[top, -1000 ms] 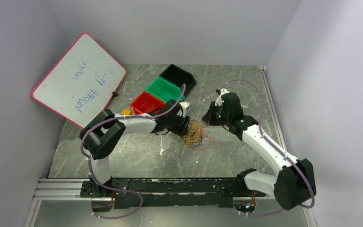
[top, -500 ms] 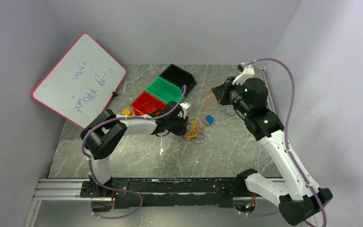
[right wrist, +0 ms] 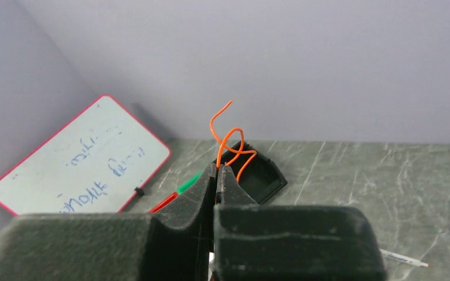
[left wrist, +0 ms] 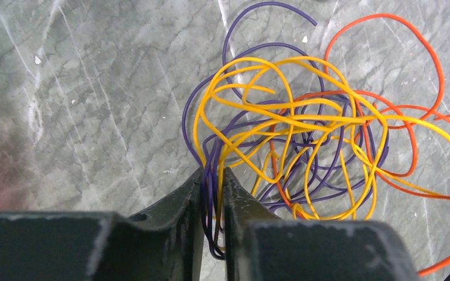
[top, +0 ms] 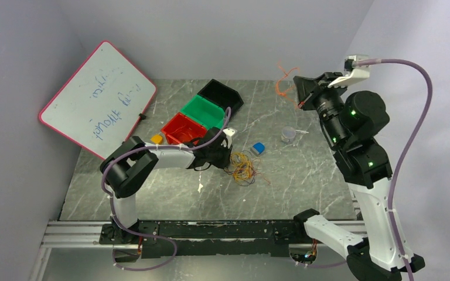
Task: Untangle the cables
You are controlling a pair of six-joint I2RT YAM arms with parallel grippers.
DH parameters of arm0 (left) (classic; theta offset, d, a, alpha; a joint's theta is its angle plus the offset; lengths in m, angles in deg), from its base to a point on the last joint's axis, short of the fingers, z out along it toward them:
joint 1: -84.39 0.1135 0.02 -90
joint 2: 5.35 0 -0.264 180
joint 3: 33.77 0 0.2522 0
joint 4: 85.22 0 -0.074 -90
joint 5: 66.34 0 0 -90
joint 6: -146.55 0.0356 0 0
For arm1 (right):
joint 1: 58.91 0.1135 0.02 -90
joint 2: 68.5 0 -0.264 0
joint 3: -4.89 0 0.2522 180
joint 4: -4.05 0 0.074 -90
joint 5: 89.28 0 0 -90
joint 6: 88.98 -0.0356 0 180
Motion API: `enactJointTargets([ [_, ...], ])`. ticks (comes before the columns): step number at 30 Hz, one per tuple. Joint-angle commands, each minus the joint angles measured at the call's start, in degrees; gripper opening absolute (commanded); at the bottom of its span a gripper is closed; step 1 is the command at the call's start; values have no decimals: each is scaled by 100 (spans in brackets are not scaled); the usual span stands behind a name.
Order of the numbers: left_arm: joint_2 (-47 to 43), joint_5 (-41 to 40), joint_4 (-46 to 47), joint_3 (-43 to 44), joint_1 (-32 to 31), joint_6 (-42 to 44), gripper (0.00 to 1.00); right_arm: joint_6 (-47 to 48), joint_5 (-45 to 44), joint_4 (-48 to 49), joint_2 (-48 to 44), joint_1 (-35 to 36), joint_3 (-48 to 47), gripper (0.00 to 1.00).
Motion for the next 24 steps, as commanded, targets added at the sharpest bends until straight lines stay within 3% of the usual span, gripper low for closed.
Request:
enactJointTargets([
  [1, -76, -159, -137, -195, -102, -49, 26, 331, -283, -241, 25, 18, -179, 0],
  [12, -1713, 119, -88, 23, -113, 253, 62, 309, 133, -251, -88, 20, 874, 0],
  [24, -3489, 210, 503, -107, -115, 91, 72, 697, 1704, 325, -386, 20, 1934, 0],
])
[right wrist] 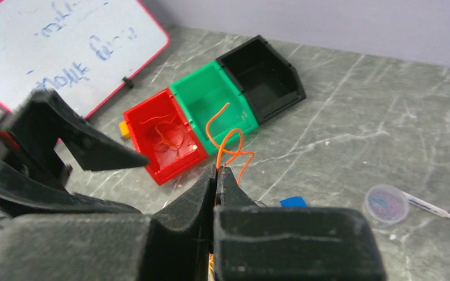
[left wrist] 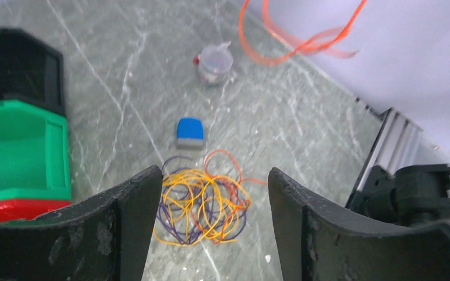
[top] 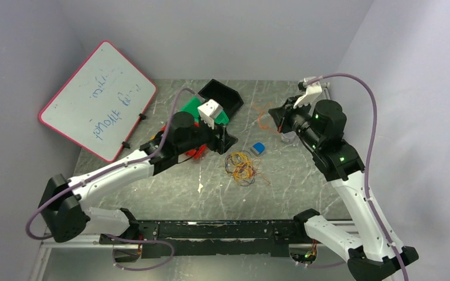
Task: Untangle the cables
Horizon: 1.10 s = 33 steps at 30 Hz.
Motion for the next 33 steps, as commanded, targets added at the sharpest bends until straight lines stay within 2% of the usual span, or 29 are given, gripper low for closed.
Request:
enactJointTargets([
  [1, -459, -81, 360, 75, -39, -177, 72, 208, 781, 512, -236, 18, 348, 0],
  [7, -637, -820, 267, 444, -3, -1180, 86, 252, 1226, 962, -321, 19, 648, 0],
  [11, -486, -1051, 197, 692, 33, -1999, 89, 104, 1306, 1421, -493, 18, 980, 0],
  [16, -335, -988, 739, 659, 119, -2874, 90, -185, 1458, 1915, -563, 25, 1190, 0],
  [28, 371, -243, 1869, 649, 339, -3760, 83, -477, 1518, 2389, -675, 18, 1591, 0],
  [33, 508, -94, 2170, 644, 409, -3886, 73, -453, 1520, 2347, -677, 24, 1585, 0],
])
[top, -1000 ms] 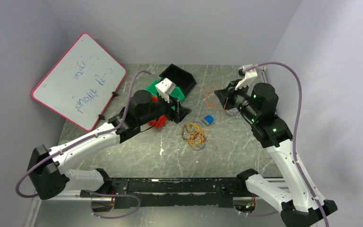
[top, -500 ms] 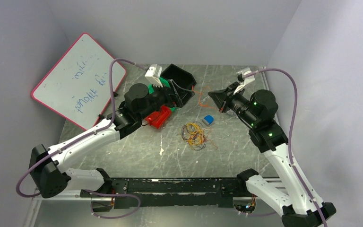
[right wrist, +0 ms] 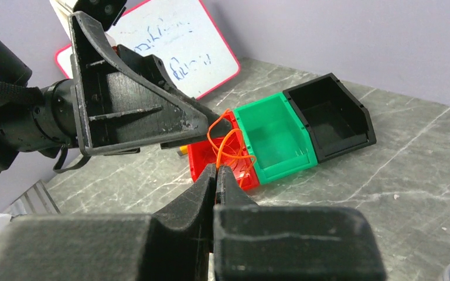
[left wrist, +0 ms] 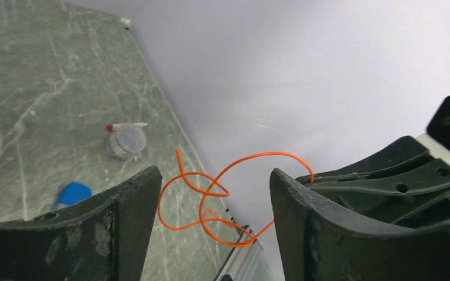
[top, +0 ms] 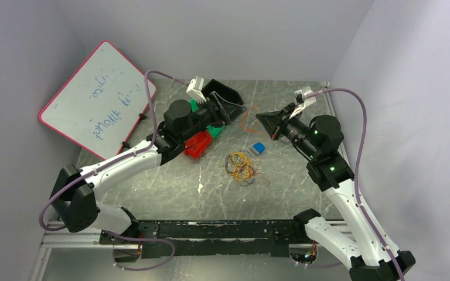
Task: Untangle the cables
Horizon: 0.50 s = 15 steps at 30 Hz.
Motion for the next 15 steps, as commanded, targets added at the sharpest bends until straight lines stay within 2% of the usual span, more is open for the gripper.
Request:
enactJointTargets([
  [1, 64, 338, 696, 100, 82, -239, 71, -41, 93, 225, -91, 19, 22, 0],
  [9, 252, 687, 1105, -1, 211, -441, 44, -71, 188, 285, -91, 20, 54, 0],
  [11, 301, 769, 1126, 7, 221, -449, 42, -73, 144, 294, -102, 18, 69, 0],
  [15, 368, 915, 1096, 33, 224, -448, 44, -132, 84, 380, -157, 22, 166, 0],
])
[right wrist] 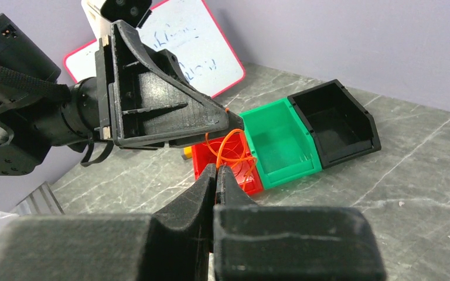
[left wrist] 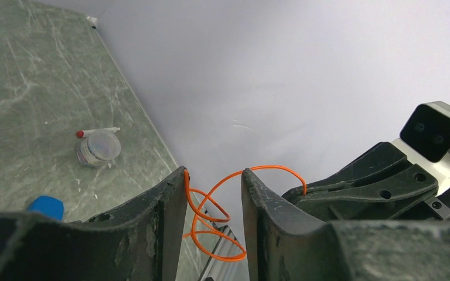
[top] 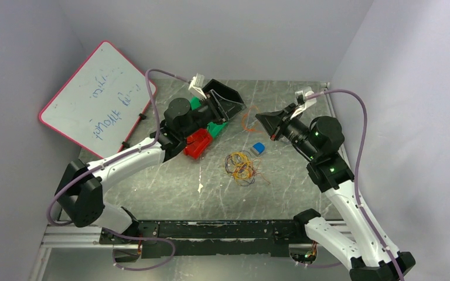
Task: Untangle the cables
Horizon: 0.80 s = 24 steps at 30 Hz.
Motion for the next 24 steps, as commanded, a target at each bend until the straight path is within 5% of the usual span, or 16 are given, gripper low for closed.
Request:
enactJointTargets([
  [1, 78, 380, 306, 36, 33, -59, 43, -98, 0, 238, -129, 18, 139, 0],
  [11, 64, 457, 314, 7, 57, 62, 8, -53, -175, 173, -140, 22, 250, 0],
  [24, -269, 340, -1145, 879, 118, 1415, 7, -162, -845, -68, -242, 18, 598, 43],
])
